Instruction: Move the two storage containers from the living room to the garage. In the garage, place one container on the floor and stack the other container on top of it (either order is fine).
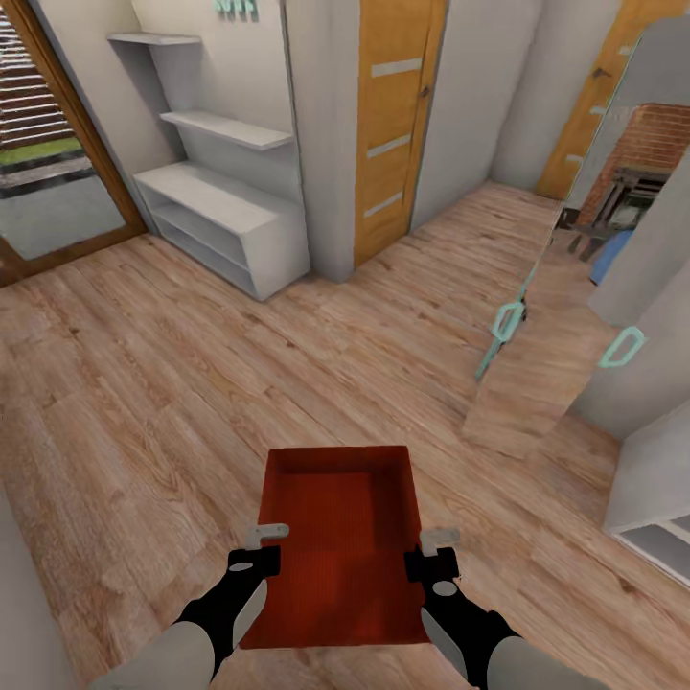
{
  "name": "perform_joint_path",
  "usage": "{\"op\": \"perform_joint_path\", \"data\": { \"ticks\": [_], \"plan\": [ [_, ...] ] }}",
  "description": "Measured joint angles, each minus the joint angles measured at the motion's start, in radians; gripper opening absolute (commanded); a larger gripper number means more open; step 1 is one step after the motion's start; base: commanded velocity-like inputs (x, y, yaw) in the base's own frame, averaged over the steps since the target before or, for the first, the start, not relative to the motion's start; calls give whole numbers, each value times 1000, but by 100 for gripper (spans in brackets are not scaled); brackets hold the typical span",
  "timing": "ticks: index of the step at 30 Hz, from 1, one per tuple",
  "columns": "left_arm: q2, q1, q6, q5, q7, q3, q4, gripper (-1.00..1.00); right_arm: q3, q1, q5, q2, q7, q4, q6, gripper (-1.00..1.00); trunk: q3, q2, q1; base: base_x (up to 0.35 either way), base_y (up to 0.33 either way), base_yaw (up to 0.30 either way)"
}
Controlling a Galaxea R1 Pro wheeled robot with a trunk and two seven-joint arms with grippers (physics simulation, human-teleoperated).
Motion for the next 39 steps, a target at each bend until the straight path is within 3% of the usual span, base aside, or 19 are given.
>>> {"op": "perform_joint_path", "data": {
  "ticks": [10,39],
  "plan": [
    [1,0,0,0,-1,0,0,-100,1,0,-1,0,-1,0,0,-100,-3,0,0,326,0,210],
    [0,0,0,-2,-1,1,1,-100,2,0,-2,0,0,0,0,-100,-4,0,0,326,0,3]
  ]
}}
